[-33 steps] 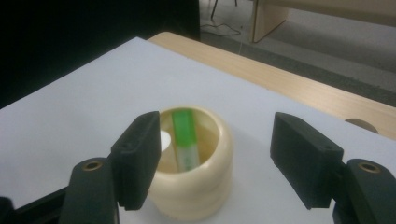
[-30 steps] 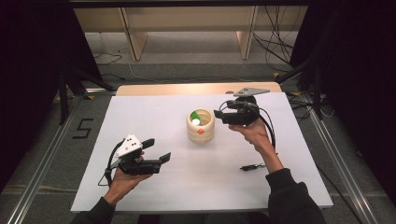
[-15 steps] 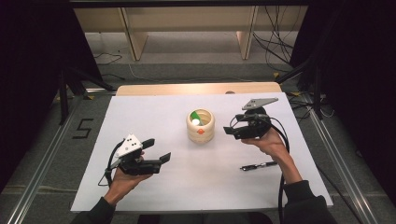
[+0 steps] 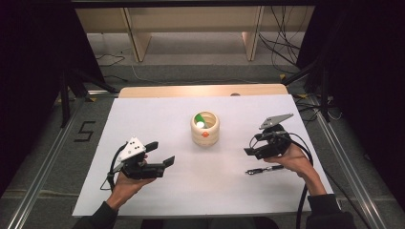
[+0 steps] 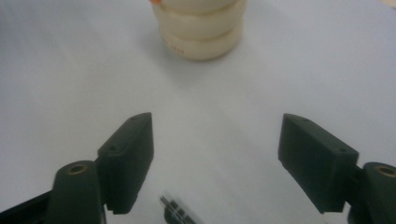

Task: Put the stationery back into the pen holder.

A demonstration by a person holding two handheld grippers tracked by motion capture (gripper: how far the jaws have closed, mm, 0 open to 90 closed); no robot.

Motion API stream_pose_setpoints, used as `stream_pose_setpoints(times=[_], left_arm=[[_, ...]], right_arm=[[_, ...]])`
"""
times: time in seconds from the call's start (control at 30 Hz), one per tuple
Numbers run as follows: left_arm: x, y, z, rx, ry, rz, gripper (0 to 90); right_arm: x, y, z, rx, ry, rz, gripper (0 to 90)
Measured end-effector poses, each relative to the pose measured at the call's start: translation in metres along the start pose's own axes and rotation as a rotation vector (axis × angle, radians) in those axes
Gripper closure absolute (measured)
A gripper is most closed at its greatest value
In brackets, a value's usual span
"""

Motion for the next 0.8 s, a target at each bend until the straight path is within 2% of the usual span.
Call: stream_pose_setpoints(times=[0.1,0.4,0.57,0.8], left_arm=[[0.0,0.0,0.0,0.0,-0.001,-0.001,16.6],[0.0,0.0,0.0,-0.002,0.001,0.001,16.6],[-0.001,0.0,0.001,-0.003,0.001,0.001,16.6],[0.0,0.0,0.0,-0.003,-0.002,0.001,16.6]], right_arm=[[-0.003,0.0,-0.012,0.052,-0.003,0.003,29.1],[-0.012,0.002,-0.039,0.137,0.007,-0.01,29.5],[-0.013,0.002,-0.047,0.184,0.014,-0.02,30.7],[-0.013,-0.001,-0.057,0.26,0.052,-0.035,35.2]])
Point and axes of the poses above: each handheld gripper's, and its own axes: y roughly backward along the jaws, z roughly out of its top, x roughly to its left, the point moved 6 cm from there along -y, roughly forward along the jaws, and after that the axes turned 4 degrees about z, right-handed, at the moved point
